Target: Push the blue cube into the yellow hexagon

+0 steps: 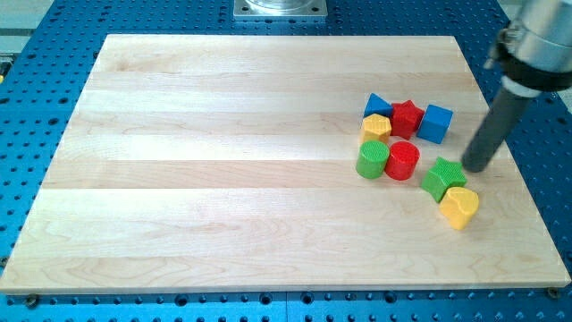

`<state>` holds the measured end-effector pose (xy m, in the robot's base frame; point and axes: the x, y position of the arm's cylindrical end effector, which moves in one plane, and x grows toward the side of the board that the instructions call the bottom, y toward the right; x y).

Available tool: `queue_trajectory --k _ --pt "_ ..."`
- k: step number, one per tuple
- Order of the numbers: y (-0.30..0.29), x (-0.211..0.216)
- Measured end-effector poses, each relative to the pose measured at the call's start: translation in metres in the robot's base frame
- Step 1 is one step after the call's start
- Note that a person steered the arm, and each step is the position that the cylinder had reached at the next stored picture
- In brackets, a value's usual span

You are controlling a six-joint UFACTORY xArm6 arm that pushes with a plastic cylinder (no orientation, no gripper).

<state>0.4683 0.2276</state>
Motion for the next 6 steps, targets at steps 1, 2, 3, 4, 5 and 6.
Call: queue_trajectory --k 1,2,3,4,5,6 --pt "-0.054 0.022" --pt "-0.057 0.044" --pt "-0.055 0.024" --pt "-0.005 0.014" --pt "0.04 -0.022" --pt "0.021 -0.073"
